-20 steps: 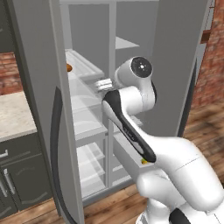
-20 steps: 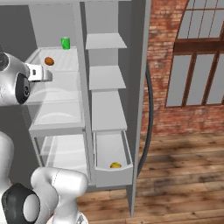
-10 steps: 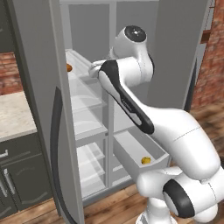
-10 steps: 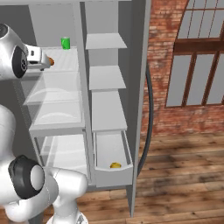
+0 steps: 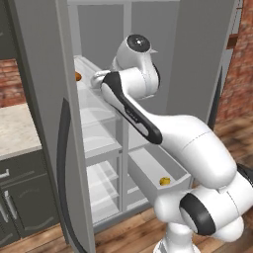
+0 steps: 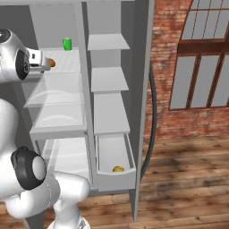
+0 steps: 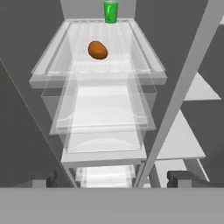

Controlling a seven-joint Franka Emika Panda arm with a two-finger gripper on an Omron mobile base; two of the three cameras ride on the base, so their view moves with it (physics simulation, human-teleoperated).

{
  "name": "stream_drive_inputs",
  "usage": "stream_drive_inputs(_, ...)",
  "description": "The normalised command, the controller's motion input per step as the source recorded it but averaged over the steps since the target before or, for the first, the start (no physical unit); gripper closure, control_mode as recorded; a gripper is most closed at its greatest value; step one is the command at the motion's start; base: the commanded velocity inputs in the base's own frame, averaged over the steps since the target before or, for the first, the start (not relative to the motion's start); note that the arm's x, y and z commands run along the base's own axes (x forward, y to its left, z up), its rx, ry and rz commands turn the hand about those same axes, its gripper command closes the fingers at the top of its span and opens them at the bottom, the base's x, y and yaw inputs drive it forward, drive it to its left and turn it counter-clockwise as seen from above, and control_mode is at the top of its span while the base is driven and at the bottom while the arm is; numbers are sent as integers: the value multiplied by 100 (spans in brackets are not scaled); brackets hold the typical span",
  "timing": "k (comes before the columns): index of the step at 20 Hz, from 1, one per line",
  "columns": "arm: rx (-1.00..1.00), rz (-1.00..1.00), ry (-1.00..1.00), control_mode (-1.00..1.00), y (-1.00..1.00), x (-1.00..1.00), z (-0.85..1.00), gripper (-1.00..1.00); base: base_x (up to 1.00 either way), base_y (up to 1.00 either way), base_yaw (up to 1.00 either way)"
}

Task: Take the lemon and mango from the fridge shelf and place them in the freezer drawer to begin freezing them.

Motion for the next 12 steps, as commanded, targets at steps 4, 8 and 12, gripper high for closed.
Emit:
stream_drive_inputs(4, 8, 0, 0, -100, 16, 41, 0, -100, 0, 0, 0)
stream_drive_inputs(8, 10, 0, 0, -100, 16, 38, 0, -100, 0, 0, 0)
stream_drive_inputs(12, 3, 0, 0, -100, 22, 36, -6, -100, 0, 0, 0)
